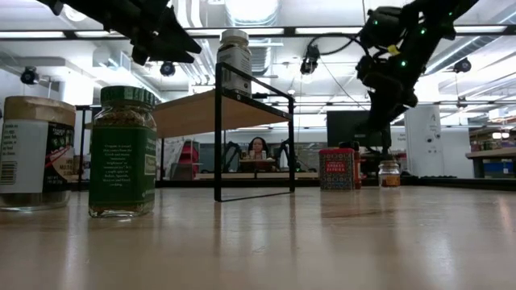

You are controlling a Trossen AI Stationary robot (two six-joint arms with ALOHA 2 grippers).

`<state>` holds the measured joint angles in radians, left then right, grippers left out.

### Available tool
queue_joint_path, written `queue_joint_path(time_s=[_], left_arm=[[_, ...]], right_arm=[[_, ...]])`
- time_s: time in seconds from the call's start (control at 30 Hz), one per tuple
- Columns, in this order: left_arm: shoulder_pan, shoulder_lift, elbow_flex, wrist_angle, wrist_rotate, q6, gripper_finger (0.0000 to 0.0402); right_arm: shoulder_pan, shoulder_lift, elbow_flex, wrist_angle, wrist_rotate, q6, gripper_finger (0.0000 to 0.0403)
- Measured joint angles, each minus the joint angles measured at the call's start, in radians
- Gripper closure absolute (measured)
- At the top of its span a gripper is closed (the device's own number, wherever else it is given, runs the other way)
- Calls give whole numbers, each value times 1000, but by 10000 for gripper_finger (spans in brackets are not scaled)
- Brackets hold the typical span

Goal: Shelf spices
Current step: Put the brown seasoning bottle on the shelf

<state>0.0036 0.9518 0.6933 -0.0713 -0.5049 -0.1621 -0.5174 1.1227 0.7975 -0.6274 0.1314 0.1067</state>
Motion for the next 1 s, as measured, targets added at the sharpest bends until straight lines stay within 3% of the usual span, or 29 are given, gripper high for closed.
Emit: queue_joint_path(time_s=[0.63, 1.0], left_arm=[[0, -7, 0, -16, 0, -12, 188], [0, -7, 0, -55, 0, -16, 191]], right_arm=[[-198, 187, 0, -2, -51, -9, 204], [-230, 292, -1, 11, -38, -46, 204]])
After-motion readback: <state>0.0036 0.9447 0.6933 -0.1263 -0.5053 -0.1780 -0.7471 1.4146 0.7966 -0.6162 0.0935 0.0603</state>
